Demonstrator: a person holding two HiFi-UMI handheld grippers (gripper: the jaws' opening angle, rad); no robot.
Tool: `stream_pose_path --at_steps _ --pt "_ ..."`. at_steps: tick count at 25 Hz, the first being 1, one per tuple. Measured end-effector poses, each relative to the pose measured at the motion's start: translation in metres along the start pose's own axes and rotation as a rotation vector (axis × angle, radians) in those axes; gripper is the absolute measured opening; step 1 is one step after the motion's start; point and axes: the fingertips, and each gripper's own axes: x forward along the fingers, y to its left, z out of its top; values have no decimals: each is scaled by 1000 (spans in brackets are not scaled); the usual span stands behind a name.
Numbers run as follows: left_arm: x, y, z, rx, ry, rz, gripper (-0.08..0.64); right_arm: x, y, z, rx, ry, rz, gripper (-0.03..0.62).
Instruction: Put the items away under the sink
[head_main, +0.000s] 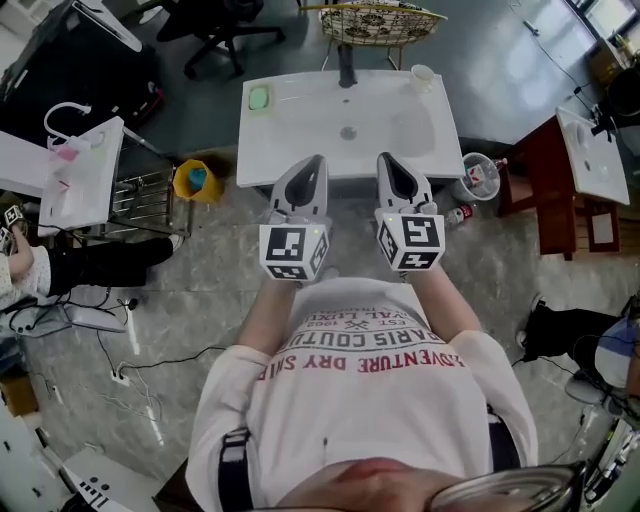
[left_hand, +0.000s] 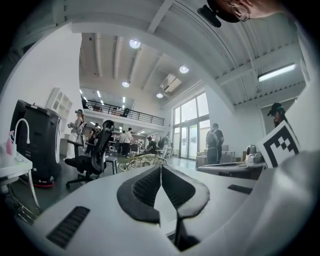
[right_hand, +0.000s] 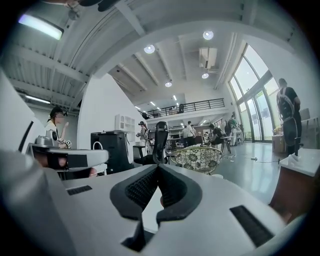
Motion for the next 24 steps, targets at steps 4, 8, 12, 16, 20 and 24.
stream_pose_path --at_steps 4,8,12,16,20,24 --pt "-1 5 7 13 -18 1 28 3 4 3 -13 -10 5 25" --pt "1 12 6 4 -13 4 28 6 5 3 -16 -7 -5 25" --pt "2 12 0 -12 3 -5 28 3 1 7 -3 -13 -28 25" --pt "-1 7 0 -88 -7 -31 28 -3 -1 8 -26 -7 -34 25" --pt "-4 9 -1 -105 -6 -18 28 -10 -2 7 -38 0 -35 25" --pt "-2 16 0 -87 -6 4 28 -8 -5 6 -31 1 -43 25"
